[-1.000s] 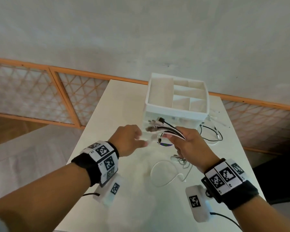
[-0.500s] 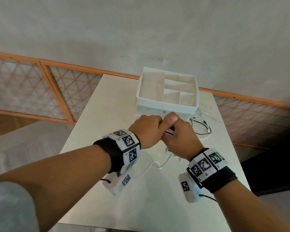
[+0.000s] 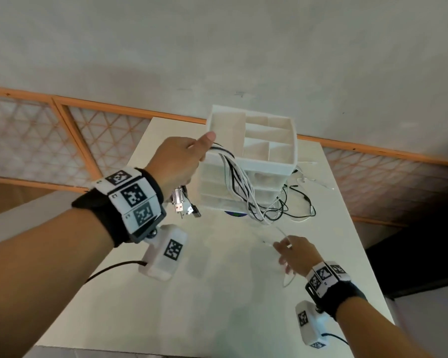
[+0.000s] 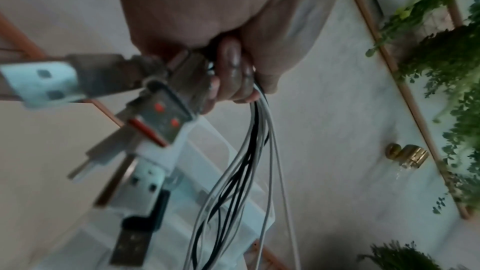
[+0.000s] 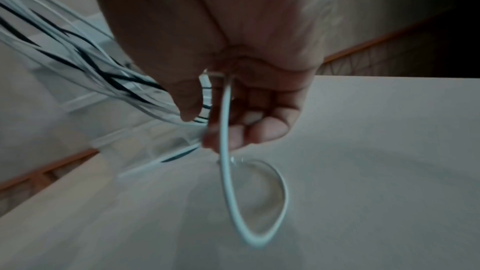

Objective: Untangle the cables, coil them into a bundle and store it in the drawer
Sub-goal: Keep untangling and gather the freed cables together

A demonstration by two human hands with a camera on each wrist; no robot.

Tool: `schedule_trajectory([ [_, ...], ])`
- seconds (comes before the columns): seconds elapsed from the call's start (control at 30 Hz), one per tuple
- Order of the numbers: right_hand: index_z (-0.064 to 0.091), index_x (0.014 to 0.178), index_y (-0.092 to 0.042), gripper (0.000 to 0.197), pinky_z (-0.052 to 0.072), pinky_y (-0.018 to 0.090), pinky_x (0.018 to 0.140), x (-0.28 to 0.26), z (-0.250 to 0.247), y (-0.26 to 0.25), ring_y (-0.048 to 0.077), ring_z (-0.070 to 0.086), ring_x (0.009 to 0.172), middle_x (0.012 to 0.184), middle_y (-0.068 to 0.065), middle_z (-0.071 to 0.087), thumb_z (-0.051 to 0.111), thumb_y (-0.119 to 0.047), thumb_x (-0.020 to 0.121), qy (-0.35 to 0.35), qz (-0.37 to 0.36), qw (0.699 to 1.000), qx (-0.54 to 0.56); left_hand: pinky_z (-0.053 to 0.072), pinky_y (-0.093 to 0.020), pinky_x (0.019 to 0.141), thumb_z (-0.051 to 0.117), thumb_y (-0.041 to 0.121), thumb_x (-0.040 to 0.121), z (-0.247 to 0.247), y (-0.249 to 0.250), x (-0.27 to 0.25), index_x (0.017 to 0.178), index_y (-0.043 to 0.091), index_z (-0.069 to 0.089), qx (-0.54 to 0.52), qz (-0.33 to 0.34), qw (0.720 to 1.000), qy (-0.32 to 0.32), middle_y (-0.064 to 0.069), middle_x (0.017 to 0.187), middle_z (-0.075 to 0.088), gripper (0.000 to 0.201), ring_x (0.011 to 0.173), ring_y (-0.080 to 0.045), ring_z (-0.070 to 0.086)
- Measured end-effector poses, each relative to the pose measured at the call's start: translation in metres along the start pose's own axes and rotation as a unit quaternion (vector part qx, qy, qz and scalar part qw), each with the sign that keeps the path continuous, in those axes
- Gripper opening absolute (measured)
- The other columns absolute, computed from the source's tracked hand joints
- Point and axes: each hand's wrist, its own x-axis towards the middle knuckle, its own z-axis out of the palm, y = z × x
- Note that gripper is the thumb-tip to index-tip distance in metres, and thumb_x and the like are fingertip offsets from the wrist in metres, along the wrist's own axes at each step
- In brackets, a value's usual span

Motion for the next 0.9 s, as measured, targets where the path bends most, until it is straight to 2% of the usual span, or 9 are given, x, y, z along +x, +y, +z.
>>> schedule_trajectory([
  [0.1, 0.073, 0.079, -0.019, 0.018, 0.049, 0.032, 0.058, -0.007, -0.008, -0.022, 0.017, 0.056, 0.052, 0.063, -0.004, 0.065, 0.062, -0.023, 0.093, 0.029, -0.101, 0.992, 0.065, 0.035, -0.032, 0.060, 0.048, 0.060, 0.093, 0.005, -0.012, 0.002, 0.065, 0.011, 0.053, 0.058, -0.009, 0.998, 0.015, -0.003, 0.056, 0.043, 0.056, 0.047, -0.021, 0.036],
  [0.23, 0.078, 0.086, -0.024, 0.021, 0.042, 0.028, 0.075, -0.011, -0.041, -0.045, 0.015, 0.062, 0.081, 0.093, -0.002, 0.068, 0.060, -0.014, 0.092, 0.131, -0.161, 0.971, 0.117, 0.037, -0.036, 0.065, 0.047, 0.063, 0.092, 0.002, -0.025, 0.002, 0.074, 0.011, 0.053, 0.093, -0.043, 0.994, 0.047, -0.010, 0.065, 0.042, 0.055, 0.058, -0.024, 0.040],
  [0.33, 0.075, 0.107, -0.024, 0.028, 0.044, 0.031, 0.088, -0.014, -0.054, -0.040, 0.028, 0.062, 0.107, 0.113, 0.011, 0.065, 0.051, -0.036, 0.097, 0.105, -0.063, 0.985, -0.119, 0.039, -0.031, 0.059, 0.053, 0.060, 0.091, -0.008, -0.020, 0.002, 0.069, 0.013, 0.053, 0.002, -0.065, 0.995, 0.073, -0.001, 0.059, 0.039, 0.053, 0.052, -0.020, 0.036],
  [0.4, 0.071, 0.115, -0.021, 0.037, 0.046, 0.037, 0.093, -0.009, -0.059, -0.027, 0.034, 0.061, 0.114, 0.124, 0.013, 0.065, 0.045, -0.041, 0.099, 0.058, 0.026, 0.980, -0.186, 0.036, -0.028, 0.053, 0.056, 0.059, 0.090, -0.014, -0.016, 0.002, 0.068, 0.013, 0.054, -0.026, -0.059, 0.996, 0.069, 0.001, 0.055, 0.036, 0.051, 0.048, -0.018, 0.032],
  [0.5, 0.070, 0.108, -0.010, 0.030, 0.056, 0.040, 0.075, 0.006, -0.079, -0.025, 0.033, 0.068, 0.076, 0.091, 0.015, 0.071, 0.047, -0.026, 0.098, 0.066, 0.081, 0.994, 0.020, 0.032, -0.027, 0.050, 0.057, 0.056, 0.090, -0.016, -0.016, -0.001, 0.068, 0.012, 0.053, -0.005, -0.051, 0.998, 0.034, 0.000, 0.055, 0.035, 0.050, 0.048, -0.017, 0.030],
  [0.57, 0.069, 0.095, -0.011, 0.023, 0.060, 0.044, 0.074, 0.016, -0.095, -0.032, 0.028, 0.066, 0.062, 0.080, 0.012, 0.072, 0.047, -0.020, 0.096, 0.142, 0.070, 0.977, 0.146, 0.032, -0.027, 0.050, 0.058, 0.055, 0.091, -0.013, -0.019, -0.005, 0.065, 0.012, 0.052, 0.023, -0.062, 0.998, 0.007, -0.003, 0.058, 0.036, 0.050, 0.050, -0.018, 0.032],
  [0.7, 0.065, 0.082, -0.031, 0.023, 0.058, 0.052, 0.088, 0.016, -0.116, -0.057, 0.024, 0.074, 0.079, 0.085, -0.005, 0.073, 0.047, -0.018, 0.086, 0.260, -0.047, 0.946, 0.186, 0.032, -0.025, 0.047, 0.059, 0.049, 0.091, -0.009, -0.020, -0.009, 0.065, 0.013, 0.052, 0.035, -0.088, 0.995, -0.027, 0.000, 0.055, 0.036, 0.046, 0.049, -0.015, 0.032],
  [0.83, 0.063, 0.092, -0.045, 0.030, 0.056, 0.052, 0.092, 0.027, -0.120, -0.062, 0.019, 0.071, 0.093, 0.109, -0.013, 0.067, 0.050, -0.018, 0.086, 0.265, -0.113, 0.932, 0.220, 0.027, -0.025, 0.046, 0.057, 0.041, 0.094, -0.011, -0.022, -0.011, 0.066, 0.012, 0.054, 0.006, -0.097, 0.995, -0.036, 0.004, 0.048, 0.036, 0.040, 0.046, -0.015, 0.029],
  [0.9, 0.062, 0.110, -0.051, 0.045, 0.055, 0.054, 0.094, 0.031, -0.118, -0.058, 0.019, 0.067, 0.095, 0.112, -0.014, 0.061, 0.054, -0.013, 0.086, 0.222, -0.121, 0.936, 0.243, 0.027, -0.026, 0.047, 0.055, 0.040, 0.095, -0.012, -0.023, -0.012, 0.067, 0.012, 0.056, 0.001, -0.093, 0.995, -0.039, 0.007, 0.045, 0.037, 0.039, 0.047, -0.015, 0.029],
])
